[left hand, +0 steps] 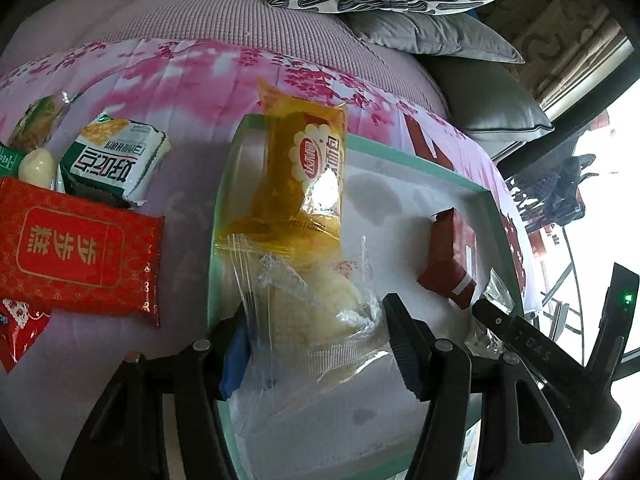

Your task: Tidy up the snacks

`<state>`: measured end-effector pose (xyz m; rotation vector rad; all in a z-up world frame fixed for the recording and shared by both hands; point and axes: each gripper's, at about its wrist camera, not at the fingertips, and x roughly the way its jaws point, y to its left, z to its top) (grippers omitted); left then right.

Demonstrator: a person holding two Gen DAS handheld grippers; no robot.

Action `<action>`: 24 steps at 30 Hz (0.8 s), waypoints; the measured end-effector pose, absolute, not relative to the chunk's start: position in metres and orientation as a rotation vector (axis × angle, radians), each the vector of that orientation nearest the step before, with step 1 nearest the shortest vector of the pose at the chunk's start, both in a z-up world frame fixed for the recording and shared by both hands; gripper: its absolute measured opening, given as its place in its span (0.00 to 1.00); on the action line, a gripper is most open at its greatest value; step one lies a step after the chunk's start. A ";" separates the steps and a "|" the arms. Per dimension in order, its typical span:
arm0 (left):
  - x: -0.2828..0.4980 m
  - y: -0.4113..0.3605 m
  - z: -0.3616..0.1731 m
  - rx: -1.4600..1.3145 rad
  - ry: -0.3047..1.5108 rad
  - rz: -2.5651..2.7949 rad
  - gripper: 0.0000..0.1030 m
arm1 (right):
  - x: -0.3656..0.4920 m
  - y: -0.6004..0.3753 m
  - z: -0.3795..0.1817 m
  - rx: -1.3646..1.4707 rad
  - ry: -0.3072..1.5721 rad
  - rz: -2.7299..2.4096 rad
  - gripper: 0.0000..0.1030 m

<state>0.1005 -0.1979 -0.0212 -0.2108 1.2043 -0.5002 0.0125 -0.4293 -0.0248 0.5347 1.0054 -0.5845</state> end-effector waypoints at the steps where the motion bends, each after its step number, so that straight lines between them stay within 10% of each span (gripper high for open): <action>1: 0.100 -0.198 -0.021 -0.212 1.205 -0.500 0.62 | 0.013 -0.429 -0.025 0.526 1.008 -0.586 0.54; 10: 0.100 -0.204 -0.021 -0.185 1.204 -0.519 0.67 | 0.016 -0.428 -0.025 0.493 1.010 -0.587 1.00; 24: 0.089 -0.216 -0.007 -0.151 1.210 -0.572 0.99 | 0.017 -0.419 -0.016 0.463 0.970 -0.558 1.00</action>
